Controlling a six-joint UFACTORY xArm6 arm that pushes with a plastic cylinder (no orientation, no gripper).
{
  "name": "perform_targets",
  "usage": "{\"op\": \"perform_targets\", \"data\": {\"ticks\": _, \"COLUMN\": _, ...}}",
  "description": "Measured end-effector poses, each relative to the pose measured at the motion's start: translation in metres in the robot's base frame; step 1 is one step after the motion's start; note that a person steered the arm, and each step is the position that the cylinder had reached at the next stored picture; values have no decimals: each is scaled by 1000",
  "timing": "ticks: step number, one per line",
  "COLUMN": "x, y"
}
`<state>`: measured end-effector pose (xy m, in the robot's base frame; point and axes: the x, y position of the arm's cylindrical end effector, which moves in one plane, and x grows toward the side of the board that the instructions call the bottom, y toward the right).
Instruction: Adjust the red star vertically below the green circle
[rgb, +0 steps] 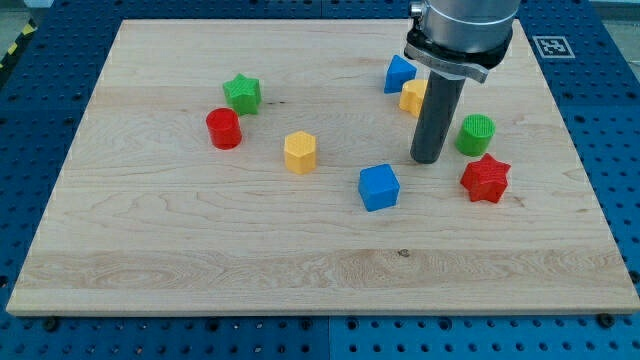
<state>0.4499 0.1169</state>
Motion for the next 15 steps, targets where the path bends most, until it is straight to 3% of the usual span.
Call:
{"op": "perform_targets", "data": {"ticks": 4, "x": 3, "y": 29}}
{"op": "perform_targets", "data": {"ticks": 7, "x": 36, "y": 36}}
{"op": "perform_targets", "data": {"ticks": 9, "x": 81, "y": 15}}
{"op": "perform_targets", "data": {"ticks": 11, "x": 98, "y": 74}}
{"op": "perform_targets", "data": {"ticks": 13, "x": 71, "y": 103}}
{"op": "perform_targets", "data": {"ticks": 15, "x": 0, "y": 103}}
